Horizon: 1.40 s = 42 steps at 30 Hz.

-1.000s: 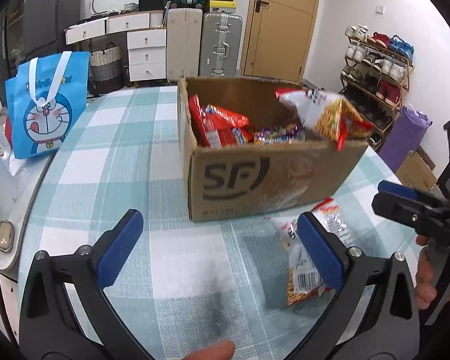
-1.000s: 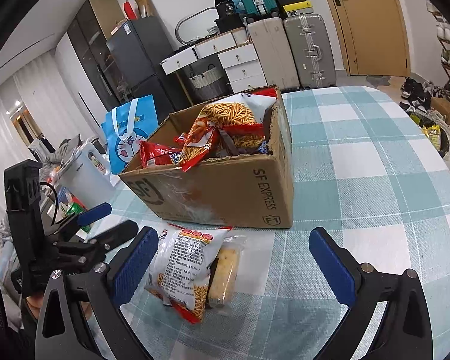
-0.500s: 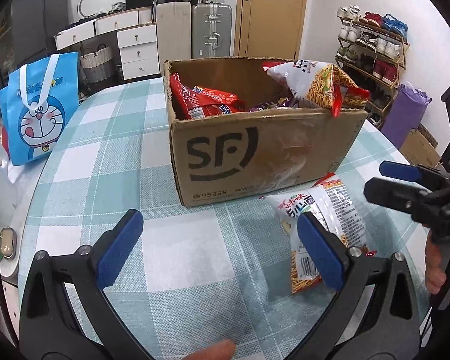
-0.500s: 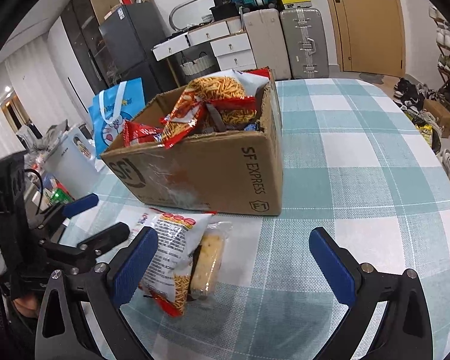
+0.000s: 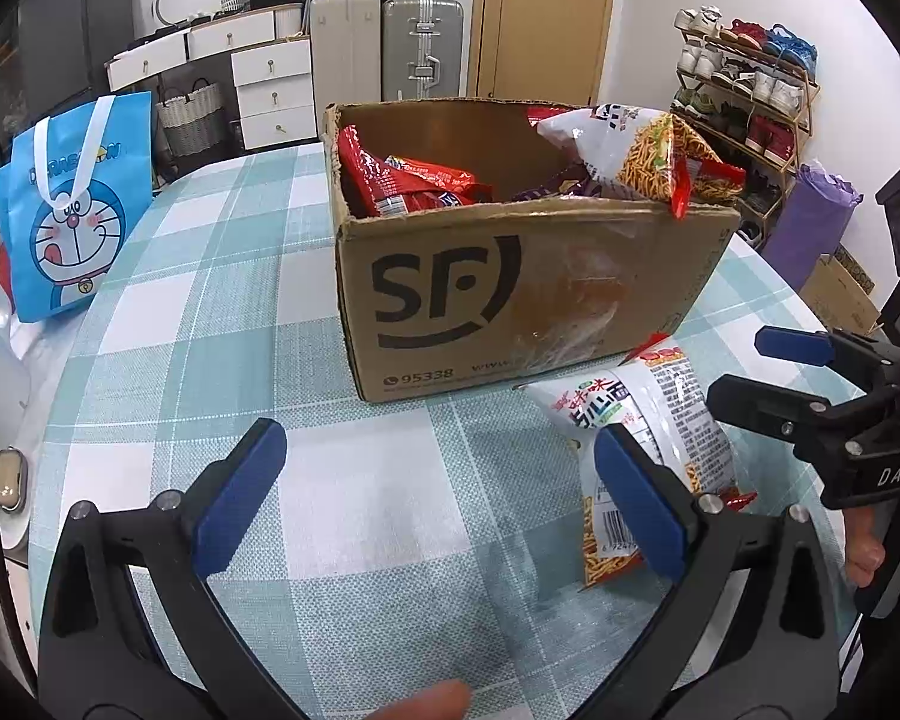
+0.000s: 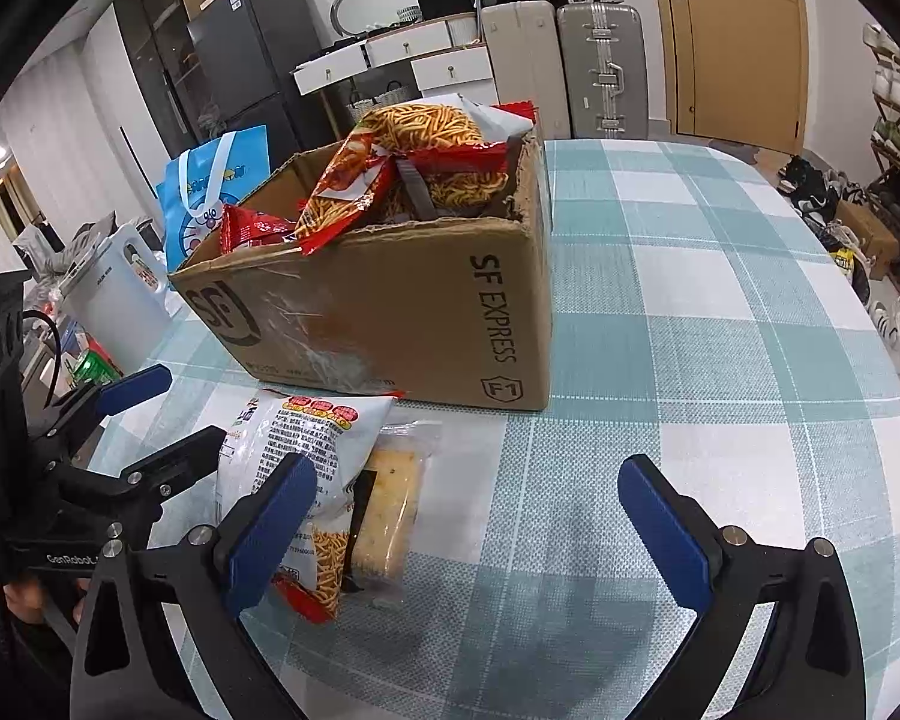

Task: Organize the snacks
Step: 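Withdraw both tools from the box toward the remaining snacks, then lower the left tool onto the white noodle bag while the right tool approaches the cracker packet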

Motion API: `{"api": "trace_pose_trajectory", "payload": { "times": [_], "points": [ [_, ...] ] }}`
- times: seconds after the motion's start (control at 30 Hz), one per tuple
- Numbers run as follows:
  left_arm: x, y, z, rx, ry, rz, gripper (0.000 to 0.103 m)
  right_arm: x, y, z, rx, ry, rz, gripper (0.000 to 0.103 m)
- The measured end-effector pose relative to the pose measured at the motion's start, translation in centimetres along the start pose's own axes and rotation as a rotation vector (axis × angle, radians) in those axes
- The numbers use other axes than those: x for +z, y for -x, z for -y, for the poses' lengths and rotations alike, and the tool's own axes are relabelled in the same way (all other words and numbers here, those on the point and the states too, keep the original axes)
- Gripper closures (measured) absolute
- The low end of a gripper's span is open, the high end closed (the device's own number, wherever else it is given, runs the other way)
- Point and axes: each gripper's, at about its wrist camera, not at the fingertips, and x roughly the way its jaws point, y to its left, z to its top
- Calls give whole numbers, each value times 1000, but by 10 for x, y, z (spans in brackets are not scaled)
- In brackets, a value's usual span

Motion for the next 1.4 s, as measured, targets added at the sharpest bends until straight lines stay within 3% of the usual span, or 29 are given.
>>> {"api": "trace_pose_trajectory", "payload": {
  "times": [0.6,0.93,1.17,1.4],
  "points": [
    [6,8,-26,18,40,9,0,-8,-34,-40,30,88,-92,1],
    [6,9,-29,13,49,3,0,-13,-50,-45,-131,153,-136,1],
    [2,6,-18,21,21,-3,0,-17,-44,-35,-126,174,-130,1],
    [-1,4,-6,-19,-8,-14,0,-15,-44,-39,-122,184,-163,1]
  ]
}}
